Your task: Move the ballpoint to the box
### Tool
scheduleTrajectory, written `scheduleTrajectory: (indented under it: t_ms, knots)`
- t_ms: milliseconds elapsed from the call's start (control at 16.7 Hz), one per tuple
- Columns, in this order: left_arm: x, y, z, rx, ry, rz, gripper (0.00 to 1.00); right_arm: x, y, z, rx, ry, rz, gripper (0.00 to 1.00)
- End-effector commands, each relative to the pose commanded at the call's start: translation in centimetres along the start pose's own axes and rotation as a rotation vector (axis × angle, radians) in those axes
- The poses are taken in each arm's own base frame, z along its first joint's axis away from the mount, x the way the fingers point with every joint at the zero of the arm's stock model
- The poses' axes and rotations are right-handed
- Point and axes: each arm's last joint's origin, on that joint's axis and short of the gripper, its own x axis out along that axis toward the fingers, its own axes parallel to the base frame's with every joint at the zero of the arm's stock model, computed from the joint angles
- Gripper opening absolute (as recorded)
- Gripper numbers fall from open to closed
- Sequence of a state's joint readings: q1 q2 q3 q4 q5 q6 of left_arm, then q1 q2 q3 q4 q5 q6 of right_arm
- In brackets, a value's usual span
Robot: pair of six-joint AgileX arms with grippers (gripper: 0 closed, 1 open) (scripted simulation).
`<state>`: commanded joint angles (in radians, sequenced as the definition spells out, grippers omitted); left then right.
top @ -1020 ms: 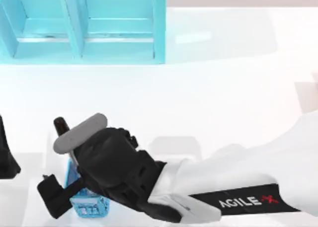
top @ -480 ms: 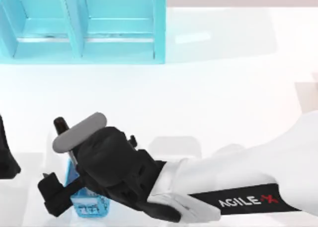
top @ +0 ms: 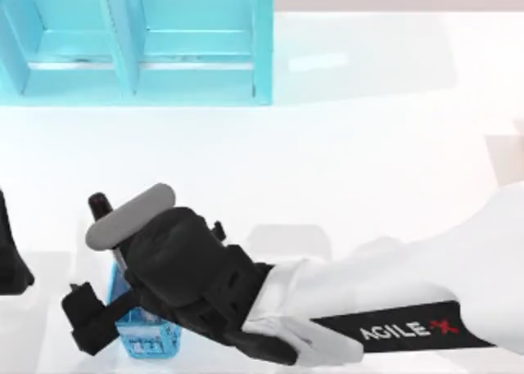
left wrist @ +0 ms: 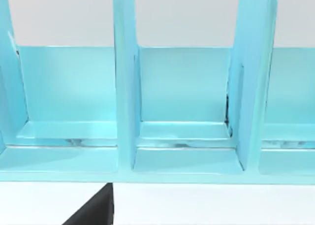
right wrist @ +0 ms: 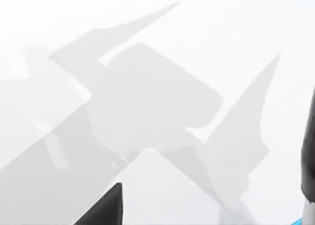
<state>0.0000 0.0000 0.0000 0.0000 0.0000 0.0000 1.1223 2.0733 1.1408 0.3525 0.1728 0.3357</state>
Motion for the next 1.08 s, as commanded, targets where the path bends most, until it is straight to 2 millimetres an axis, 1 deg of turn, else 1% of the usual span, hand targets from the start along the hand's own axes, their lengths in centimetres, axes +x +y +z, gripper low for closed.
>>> scheduleTrajectory:
  t_ms: [540, 660, 780, 840, 960, 1080]
  knots:
    - [0.0, 0.0, 0.0, 0.0, 0.0, 0.0, 1.0, -0.1, 0.1, 0.2, 0.002, -0.005, 0.006, 0.0]
    - [0.0, 0.0, 0.0, 0.0, 0.0, 0.0, 1.0, -0.9, -0.5, 0.8, -0.002, 0.008, -0.001, 0.0]
    - [0.0, 0.0, 0.0, 0.0, 0.0, 0.0, 1.0, -2.6, -1.6, 2.0, -0.005, 0.022, -0.009, 0.0]
    - [0.0, 0.0, 0.0, 0.0, 0.0, 0.0, 1.0, -3.9, -2.1, 2.9, -0.005, 0.022, -0.01, 0.0]
    - [0.0, 0.0, 0.0, 0.0, 0.0, 0.0, 1.0, -7.3, -3.3, 5.2, -0.003, 0.001, -0.004, 0.0]
    - [0.0, 0.0, 0.0, 0.0, 0.0, 0.0, 1.0, -11.4, -4.4, 7.3, -0.001, -0.031, 0.005, 0.0]
